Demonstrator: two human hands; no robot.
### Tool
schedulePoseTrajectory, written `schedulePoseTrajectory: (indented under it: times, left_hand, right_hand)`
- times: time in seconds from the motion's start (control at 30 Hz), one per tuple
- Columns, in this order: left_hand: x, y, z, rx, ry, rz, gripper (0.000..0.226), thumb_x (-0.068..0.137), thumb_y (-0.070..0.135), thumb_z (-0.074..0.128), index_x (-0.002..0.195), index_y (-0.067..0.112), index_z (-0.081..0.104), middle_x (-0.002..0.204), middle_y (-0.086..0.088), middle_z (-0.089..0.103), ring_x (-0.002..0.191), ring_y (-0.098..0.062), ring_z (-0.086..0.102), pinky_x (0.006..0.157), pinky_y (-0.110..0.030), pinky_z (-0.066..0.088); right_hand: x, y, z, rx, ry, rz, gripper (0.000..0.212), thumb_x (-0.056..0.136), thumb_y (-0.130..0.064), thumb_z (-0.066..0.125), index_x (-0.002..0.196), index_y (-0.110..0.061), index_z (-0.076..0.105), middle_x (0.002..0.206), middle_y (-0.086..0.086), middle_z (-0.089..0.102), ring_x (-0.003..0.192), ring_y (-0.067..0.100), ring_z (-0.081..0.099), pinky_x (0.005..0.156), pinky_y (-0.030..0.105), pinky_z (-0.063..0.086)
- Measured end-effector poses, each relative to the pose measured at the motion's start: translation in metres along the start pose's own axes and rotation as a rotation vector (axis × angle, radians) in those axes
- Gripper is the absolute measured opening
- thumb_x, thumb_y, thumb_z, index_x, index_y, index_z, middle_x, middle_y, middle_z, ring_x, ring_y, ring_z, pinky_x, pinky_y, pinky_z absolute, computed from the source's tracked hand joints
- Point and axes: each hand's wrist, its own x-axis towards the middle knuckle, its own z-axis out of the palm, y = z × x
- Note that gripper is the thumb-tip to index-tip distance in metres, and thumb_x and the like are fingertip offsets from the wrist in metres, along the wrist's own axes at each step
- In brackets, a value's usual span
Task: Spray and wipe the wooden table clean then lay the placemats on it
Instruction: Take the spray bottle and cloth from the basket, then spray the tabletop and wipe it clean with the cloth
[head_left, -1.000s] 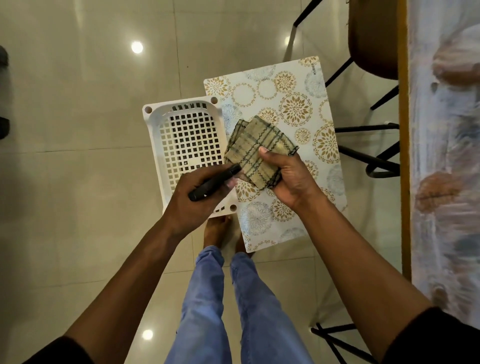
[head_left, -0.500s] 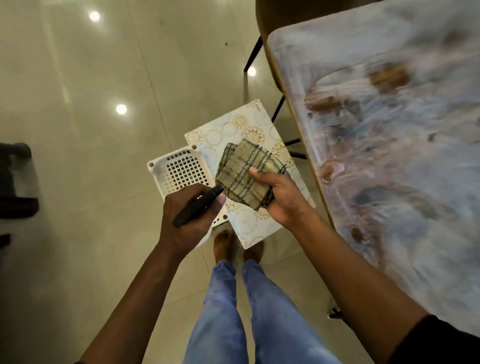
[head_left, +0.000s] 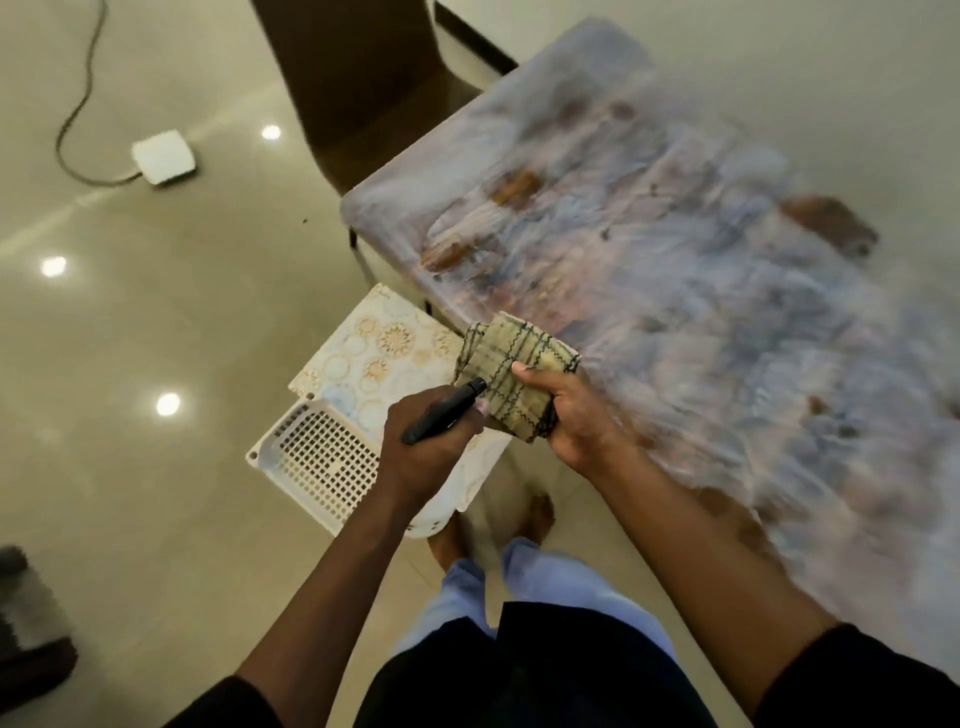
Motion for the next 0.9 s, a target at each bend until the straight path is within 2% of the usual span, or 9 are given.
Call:
schedulePoseTrajectory:
  times: [0.13, 0.27, 0.4, 0.53, 0.6, 0.67, 0.73, 0.83, 0.9]
  left_hand:
    - [0.003, 0.017, 0.037, 0.015, -0.155, 0.045, 0.041, 0.091, 0.033, 0.077, 0.078, -0.006, 0.07, 0.064, -0.021, 0.059, 0.058, -0.035, 0.056, 0.055, -0.041, 0.039]
    - [0.004, 0.034, 0.085, 0.04, -0.309, 0.019, 0.051, 0.086, 0.049, 0.075, 0.079, -0.001, 0.071, 0.064, -0.023, 0.058, 0.059, -0.041, 0.057, 0.057, -0.052, 0.043]
    - [0.001, 0.046, 0.145, 0.152, -0.45, -0.074, 0.045, 0.079, 0.049, 0.077, 0.074, 0.005, 0.069, 0.064, -0.024, 0.057, 0.054, -0.035, 0.057, 0.052, -0.052, 0.045]
    - [-0.012, 0.065, 0.205, 0.221, -0.661, -0.122, 0.023, 0.083, 0.04, 0.074, 0.084, 0.018, 0.081, 0.068, -0.015, 0.071, 0.061, -0.032, 0.069, 0.052, -0.031, 0.046]
    - [-0.021, 0.068, 0.235, 0.277, -0.762, -0.125, 0.022, 0.081, 0.039, 0.071, 0.078, 0.019, 0.08, 0.066, -0.013, 0.07, 0.06, -0.035, 0.067, 0.054, -0.037, 0.047]
    - [-0.029, 0.067, 0.265, 0.343, -0.84, -0.137, 0.02, 0.08, 0.043, 0.071, 0.074, 0.024, 0.076, 0.063, -0.009, 0.07, 0.055, -0.025, 0.063, 0.054, -0.036, 0.048]
    - [-0.038, 0.068, 0.289, 0.383, -0.904, -0.156, 0.018, 0.083, 0.04, 0.074, 0.092, 0.026, 0.08, 0.067, -0.007, 0.073, 0.057, -0.017, 0.065, 0.052, -0.03, 0.05]
    - [-0.049, 0.065, 0.327, 0.455, -0.994, -0.164, 0.035, 0.082, 0.037, 0.073, 0.105, 0.012, 0.082, 0.075, -0.015, 0.076, 0.065, -0.029, 0.07, 0.051, -0.028, 0.052]
    - [-0.055, 0.062, 0.348, 0.49, -1.033, -0.171, 0.039, 0.077, 0.039, 0.071, 0.107, 0.017, 0.082, 0.077, -0.018, 0.075, 0.071, -0.038, 0.071, 0.052, -0.029, 0.054]
  right_hand:
    - [-0.026, -0.007, -0.051, 0.063, 0.112, -0.094, 0.035, 0.095, -0.002, 0.067, 0.13, -0.001, 0.066, 0.126, 0.029, 0.069, 0.117, 0.052, 0.067, 0.091, 0.075, 0.053]
    - [-0.056, -0.009, -0.106, 0.13, 0.255, -0.161, 0.032, 0.092, -0.004, 0.071, 0.123, -0.003, 0.071, 0.124, 0.029, 0.071, 0.115, 0.051, 0.068, 0.098, 0.075, 0.049]
    - [-0.085, -0.009, -0.158, 0.152, 0.466, -0.208, 0.019, 0.093, -0.001, 0.071, 0.111, 0.0, 0.073, 0.107, 0.025, 0.077, 0.102, 0.044, 0.075, 0.088, 0.067, 0.058]
    - [-0.11, -0.006, -0.212, 0.209, 0.63, -0.235, 0.017, 0.093, -0.002, 0.07, 0.11, -0.001, 0.073, 0.099, 0.018, 0.079, 0.094, 0.038, 0.077, 0.071, 0.046, 0.065]
    - [-0.128, -0.005, -0.244, 0.234, 0.68, -0.249, 0.012, 0.093, -0.003, 0.071, 0.104, -0.007, 0.076, 0.096, 0.015, 0.08, 0.094, 0.036, 0.077, 0.074, 0.046, 0.065]
    - [-0.145, -0.001, -0.276, 0.267, 0.718, -0.258, 0.008, 0.093, -0.004, 0.072, 0.1, -0.008, 0.075, 0.094, 0.013, 0.08, 0.096, 0.036, 0.077, 0.08, 0.045, 0.064]
    - [-0.157, 0.005, -0.303, 0.298, 0.759, -0.238, 0.007, 0.093, -0.005, 0.073, 0.1, -0.005, 0.073, 0.092, 0.011, 0.08, 0.095, 0.034, 0.077, 0.081, 0.043, 0.062]
    - [-0.173, 0.015, -0.344, 0.31, 0.77, -0.231, 0.017, 0.092, -0.005, 0.074, 0.109, -0.004, 0.074, 0.102, 0.016, 0.079, 0.101, 0.037, 0.076, 0.086, 0.051, 0.063]
    - [-0.184, 0.022, -0.367, 0.327, 0.807, -0.236, 0.016, 0.094, -0.003, 0.07, 0.108, -0.01, 0.075, 0.098, 0.012, 0.08, 0.092, 0.031, 0.078, 0.08, 0.048, 0.065]
